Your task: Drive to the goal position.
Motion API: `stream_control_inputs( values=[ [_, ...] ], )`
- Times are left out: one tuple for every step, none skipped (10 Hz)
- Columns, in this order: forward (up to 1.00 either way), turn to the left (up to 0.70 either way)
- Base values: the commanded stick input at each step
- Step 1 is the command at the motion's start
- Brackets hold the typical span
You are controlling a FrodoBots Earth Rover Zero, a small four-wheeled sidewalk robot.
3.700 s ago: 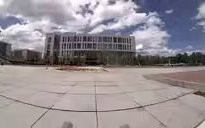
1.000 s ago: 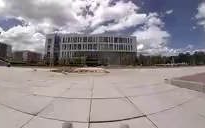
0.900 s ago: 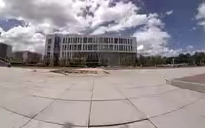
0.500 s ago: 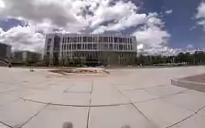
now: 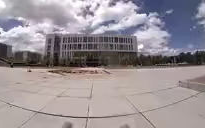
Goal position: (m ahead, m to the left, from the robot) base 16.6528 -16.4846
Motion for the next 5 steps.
stream_control_inputs(
  values=[
    [0.70, 0.00],
    [0.70, 0.00],
    [0.70, 0.00],
    [0.70, 0.00],
    [0.70, 0.00]
  ],
)
